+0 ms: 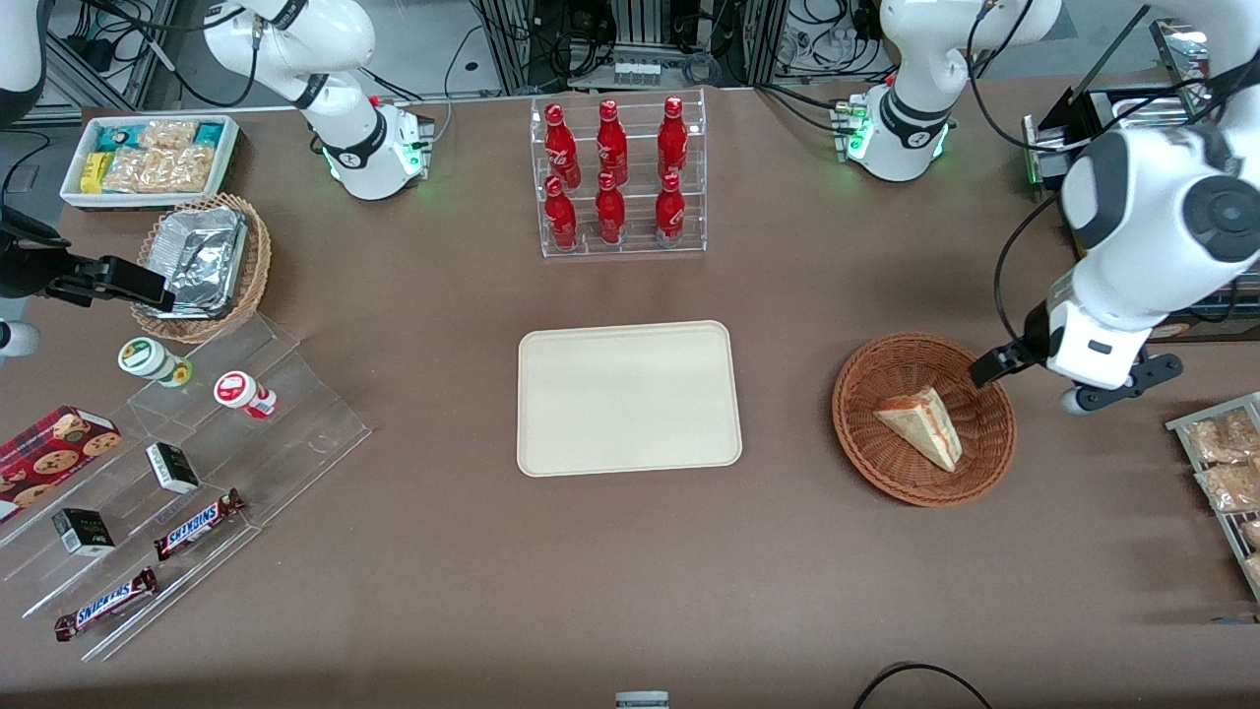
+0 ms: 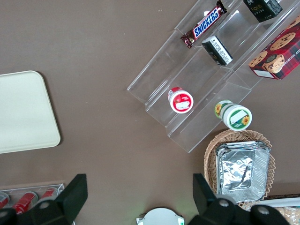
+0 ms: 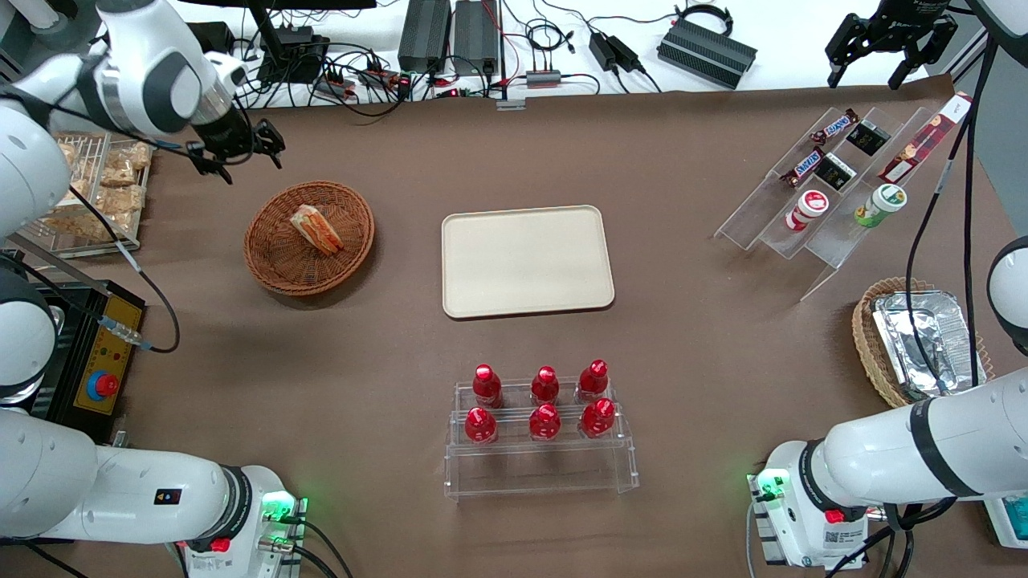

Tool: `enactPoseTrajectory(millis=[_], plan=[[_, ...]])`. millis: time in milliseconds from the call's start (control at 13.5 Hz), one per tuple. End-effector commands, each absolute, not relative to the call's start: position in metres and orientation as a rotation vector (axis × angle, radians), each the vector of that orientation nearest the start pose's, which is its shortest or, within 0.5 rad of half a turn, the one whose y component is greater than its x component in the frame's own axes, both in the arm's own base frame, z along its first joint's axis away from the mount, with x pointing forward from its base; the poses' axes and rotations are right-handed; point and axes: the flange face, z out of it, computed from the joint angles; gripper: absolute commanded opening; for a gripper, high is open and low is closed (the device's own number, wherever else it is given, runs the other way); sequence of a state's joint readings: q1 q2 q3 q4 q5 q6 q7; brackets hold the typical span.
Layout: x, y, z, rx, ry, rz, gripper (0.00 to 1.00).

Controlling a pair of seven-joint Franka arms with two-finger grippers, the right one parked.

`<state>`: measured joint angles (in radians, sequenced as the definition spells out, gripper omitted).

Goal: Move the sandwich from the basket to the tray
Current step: 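Move the left gripper down over the sandwich in the wicker basket, then lower the open left gripper around the sandwich and close it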

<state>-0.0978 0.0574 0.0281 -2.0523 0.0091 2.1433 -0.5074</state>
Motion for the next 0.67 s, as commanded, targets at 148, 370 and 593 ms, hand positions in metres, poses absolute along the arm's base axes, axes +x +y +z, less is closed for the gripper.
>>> enactPoseTrajectory(millis=[148, 370, 593], plan=[[0.562, -0.064, 0.347, -3.023, -0.948, -0.152, 1.00], [0.561, -0.073, 0.318, -3.012, -0.989, -0.149, 1.00], [0.558, -0.073, 0.294, -3.012, -0.993, -0.150, 1.00]])
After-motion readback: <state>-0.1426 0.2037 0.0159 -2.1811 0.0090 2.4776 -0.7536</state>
